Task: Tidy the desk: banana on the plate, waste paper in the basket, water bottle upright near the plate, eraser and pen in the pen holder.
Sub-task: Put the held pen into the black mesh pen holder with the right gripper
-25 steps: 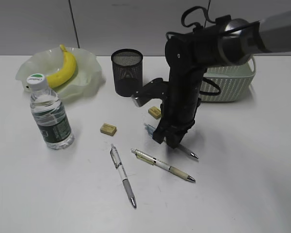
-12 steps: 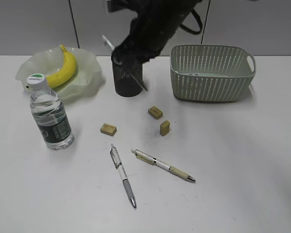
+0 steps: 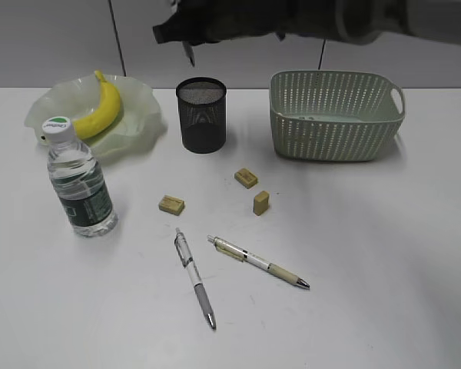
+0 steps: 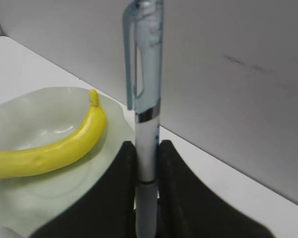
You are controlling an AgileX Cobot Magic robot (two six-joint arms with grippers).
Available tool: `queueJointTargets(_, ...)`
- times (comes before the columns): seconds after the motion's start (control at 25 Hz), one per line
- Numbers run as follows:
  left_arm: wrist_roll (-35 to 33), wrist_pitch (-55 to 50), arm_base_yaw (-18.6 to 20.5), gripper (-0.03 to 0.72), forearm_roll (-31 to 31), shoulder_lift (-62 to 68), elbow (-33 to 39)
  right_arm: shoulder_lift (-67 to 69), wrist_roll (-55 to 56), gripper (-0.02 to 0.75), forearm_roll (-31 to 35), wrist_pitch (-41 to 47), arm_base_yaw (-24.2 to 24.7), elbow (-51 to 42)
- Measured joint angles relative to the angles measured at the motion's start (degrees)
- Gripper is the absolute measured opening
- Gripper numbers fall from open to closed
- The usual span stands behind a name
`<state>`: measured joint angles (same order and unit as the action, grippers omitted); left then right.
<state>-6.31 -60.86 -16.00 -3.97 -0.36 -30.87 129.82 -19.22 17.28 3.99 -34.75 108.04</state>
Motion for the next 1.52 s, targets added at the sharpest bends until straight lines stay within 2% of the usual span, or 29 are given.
queueJointTargets(0.16, 0.00, 0.00, 0.00, 0.420, 0.00, 0.00, 0.00, 3.86, 0.01, 0.108, 0.41, -4.79, 0.11, 0.00)
queueJointTargets(0.36, 0.00, 0.00, 0.00, 0.420, 0.00, 0.00, 0.00, 5.56, 0.06, 0.108, 0.55, -6.72, 0.66, 0.00)
queueJointTargets(0.96, 0.18, 0.00, 0.00, 0.420, 0.06, 0.00, 0.00, 8.69, 0.06, 0.113, -0.48, -3.44, 1.10, 0.00)
queueJointTargets(1.04, 0.18, 0.00, 0.00, 0.420, 0.06, 0.00, 0.00, 8.69, 0.06, 0.153, -0.53, -3.37, 1.24, 0.00)
queueJointTargets(1.24, 0.18, 0.00, 0.00, 0.420, 0.06, 0.00, 0.00, 8.69, 0.06, 0.389, -0.47, -3.24, 1.42, 0.00)
queueJointTargets(1.36, 0.18, 0.00, 0.00, 0.420, 0.06, 0.00, 0.00, 7.99, 0.06, 0.439, -0.47, -2.65, 1.42, 0.00)
queueJointTargets(1.52, 0.18, 0.00, 0.00, 0.420, 0.06, 0.00, 0.00, 4.85, 0.06, 0.452, -1.74, 0.82, 1.42, 0.00)
